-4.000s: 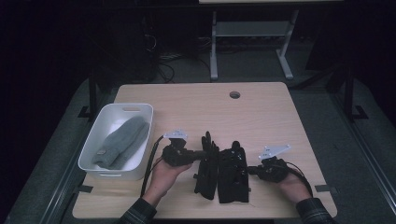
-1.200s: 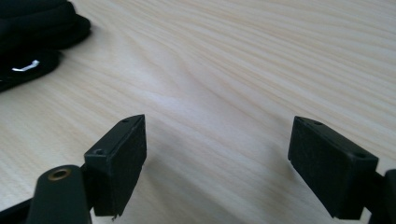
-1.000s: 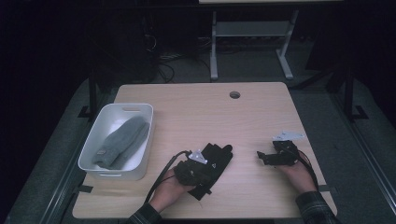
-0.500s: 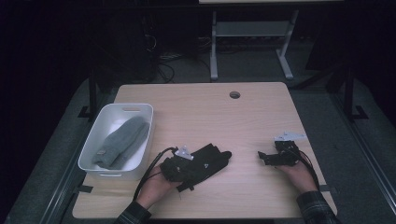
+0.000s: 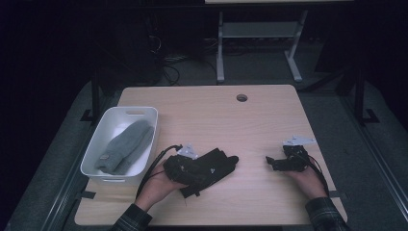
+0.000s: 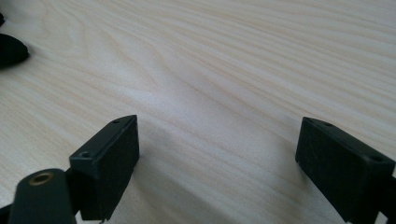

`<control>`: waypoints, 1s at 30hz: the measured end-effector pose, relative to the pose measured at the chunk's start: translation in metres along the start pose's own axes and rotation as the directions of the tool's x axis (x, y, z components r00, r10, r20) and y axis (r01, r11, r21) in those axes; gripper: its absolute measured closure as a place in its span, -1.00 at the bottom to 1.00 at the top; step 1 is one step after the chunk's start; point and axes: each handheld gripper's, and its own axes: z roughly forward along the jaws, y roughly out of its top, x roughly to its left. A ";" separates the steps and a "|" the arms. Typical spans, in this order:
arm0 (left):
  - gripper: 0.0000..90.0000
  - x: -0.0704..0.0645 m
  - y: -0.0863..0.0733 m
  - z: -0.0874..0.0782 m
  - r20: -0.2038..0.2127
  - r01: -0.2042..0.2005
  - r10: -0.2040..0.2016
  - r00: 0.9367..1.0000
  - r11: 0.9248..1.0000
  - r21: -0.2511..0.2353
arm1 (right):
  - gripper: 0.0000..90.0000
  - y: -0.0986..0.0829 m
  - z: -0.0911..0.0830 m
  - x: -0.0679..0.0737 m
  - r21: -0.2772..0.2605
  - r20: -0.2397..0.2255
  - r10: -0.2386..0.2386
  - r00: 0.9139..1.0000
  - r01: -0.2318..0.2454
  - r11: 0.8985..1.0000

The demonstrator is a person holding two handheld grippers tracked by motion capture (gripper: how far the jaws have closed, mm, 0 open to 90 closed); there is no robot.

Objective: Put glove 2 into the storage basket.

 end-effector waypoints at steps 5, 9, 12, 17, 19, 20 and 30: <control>-0.27 0.008 0.008 0.005 -0.005 -0.006 0.006 1.000 1.000 -0.003 | -0.71 0.000 0.000 0.000 0.000 0.000 0.000 1.000 0.000 1.000; -0.50 0.014 0.014 0.008 -0.010 -0.009 0.009 1.000 1.000 -0.003 | -0.71 0.000 0.000 0.000 0.000 0.000 0.000 1.000 0.000 1.000; -0.61 0.018 0.017 0.011 -0.021 -0.003 0.003 1.000 1.000 -0.011 | -0.71 0.000 0.000 0.000 -0.001 0.000 0.003 1.000 -0.003 1.000; -0.63 0.023 0.021 0.019 -0.025 -0.013 0.013 1.000 1.000 -0.006 | -0.71 0.000 0.000 0.000 -0.001 0.000 0.002 1.000 -0.002 1.000; -0.66 0.024 0.023 0.024 -0.031 -0.023 0.023 0.999 1.000 0.012 | -0.71 0.000 0.000 0.000 -0.001 0.000 0.002 1.000 -0.002 1.000; -0.66 0.024 0.023 0.026 -0.031 -0.022 0.022 0.999 1.000 0.013 | -0.71 0.000 0.000 0.000 0.000 0.000 0.002 1.000 -0.002 1.000; -0.70 0.022 0.020 0.048 -0.048 -0.040 0.044 0.998 0.997 0.066 | -0.71 0.000 0.000 0.000 0.000 -0.002 0.001 1.000 -0.001 1.000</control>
